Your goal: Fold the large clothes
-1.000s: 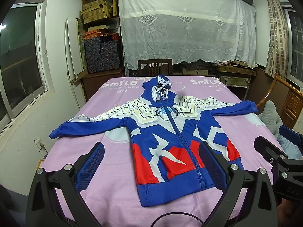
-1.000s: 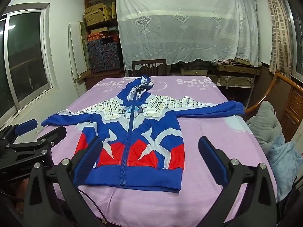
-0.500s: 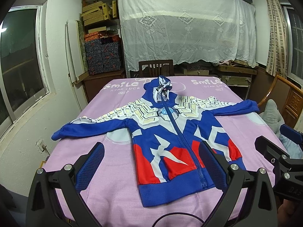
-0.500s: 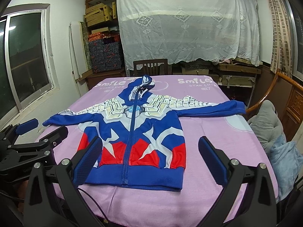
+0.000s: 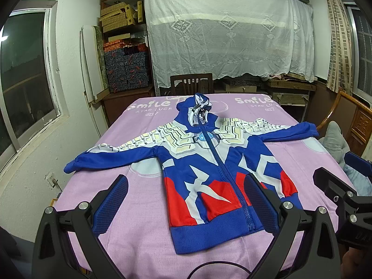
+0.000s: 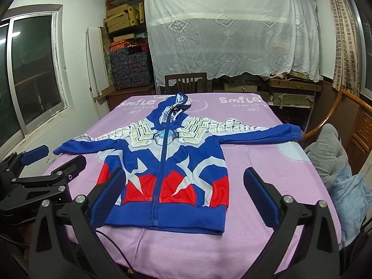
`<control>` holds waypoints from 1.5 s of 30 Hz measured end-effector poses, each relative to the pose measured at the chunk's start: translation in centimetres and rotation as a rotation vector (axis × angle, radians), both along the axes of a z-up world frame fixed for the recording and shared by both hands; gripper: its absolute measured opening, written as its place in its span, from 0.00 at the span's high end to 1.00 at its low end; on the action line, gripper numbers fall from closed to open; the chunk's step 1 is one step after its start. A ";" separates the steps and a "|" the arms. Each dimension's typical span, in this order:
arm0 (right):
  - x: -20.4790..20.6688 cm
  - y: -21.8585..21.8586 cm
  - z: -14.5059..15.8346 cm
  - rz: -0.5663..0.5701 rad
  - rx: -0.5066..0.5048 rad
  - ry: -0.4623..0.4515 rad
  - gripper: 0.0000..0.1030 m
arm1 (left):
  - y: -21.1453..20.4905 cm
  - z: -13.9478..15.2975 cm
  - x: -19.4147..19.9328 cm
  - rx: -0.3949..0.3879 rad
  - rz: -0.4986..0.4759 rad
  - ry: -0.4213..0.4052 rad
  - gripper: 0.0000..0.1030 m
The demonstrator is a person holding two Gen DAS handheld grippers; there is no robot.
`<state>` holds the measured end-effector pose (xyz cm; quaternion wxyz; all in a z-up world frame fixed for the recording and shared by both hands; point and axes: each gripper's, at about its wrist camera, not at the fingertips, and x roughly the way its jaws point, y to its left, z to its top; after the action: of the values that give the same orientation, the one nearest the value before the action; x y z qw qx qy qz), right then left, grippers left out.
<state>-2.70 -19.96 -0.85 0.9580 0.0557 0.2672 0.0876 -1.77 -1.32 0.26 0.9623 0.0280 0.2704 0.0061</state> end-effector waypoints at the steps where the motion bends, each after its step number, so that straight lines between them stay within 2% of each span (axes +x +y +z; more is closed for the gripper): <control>1: 0.0 0.1 0.0 0.001 -0.001 0.000 0.04 | 0.1 0.0 0.0 0.000 0.000 0.000 0.03; 27: 0.2 0.1 -0.1 0.008 -0.001 0.007 0.04 | 0.1 -0.1 -0.1 0.003 0.000 0.003 0.03; 33: 0.4 -0.1 -0.7 0.000 0.004 0.008 0.04 | 0.6 -0.9 0.2 0.007 -0.001 0.017 0.03; 36: 0.3 -0.6 -1.3 -0.006 0.031 -0.008 0.04 | 0.6 -1.4 0.7 0.006 -0.007 0.043 0.03; 41: -0.2 -2.7 -2.5 0.033 0.157 -0.093 0.04 | 1.7 -3.6 2.9 -0.042 -0.020 0.145 0.03; 45: 2.0 -5.5 -4.9 -0.014 0.149 0.008 0.04 | 3.1 -6.5 5.2 -0.109 -0.021 0.260 0.03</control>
<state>-0.73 -25.44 -5.76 0.9507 0.1291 0.2632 0.1006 3.45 1.78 -6.26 0.9193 -0.0209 0.3924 -0.0222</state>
